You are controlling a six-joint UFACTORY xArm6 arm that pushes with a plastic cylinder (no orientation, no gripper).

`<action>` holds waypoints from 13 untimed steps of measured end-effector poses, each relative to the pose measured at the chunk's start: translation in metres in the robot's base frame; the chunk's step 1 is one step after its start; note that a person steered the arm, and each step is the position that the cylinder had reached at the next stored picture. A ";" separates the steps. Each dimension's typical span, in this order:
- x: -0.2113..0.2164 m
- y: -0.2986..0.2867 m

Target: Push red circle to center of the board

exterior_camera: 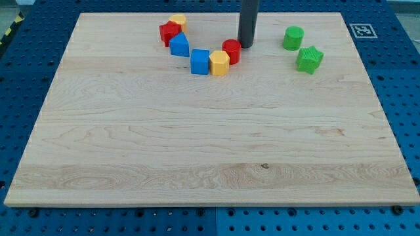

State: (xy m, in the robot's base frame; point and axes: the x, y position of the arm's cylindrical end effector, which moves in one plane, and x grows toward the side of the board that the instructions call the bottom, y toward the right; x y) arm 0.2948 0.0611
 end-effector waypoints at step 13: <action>0.230 0.032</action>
State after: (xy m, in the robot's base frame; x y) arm 0.5246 0.0930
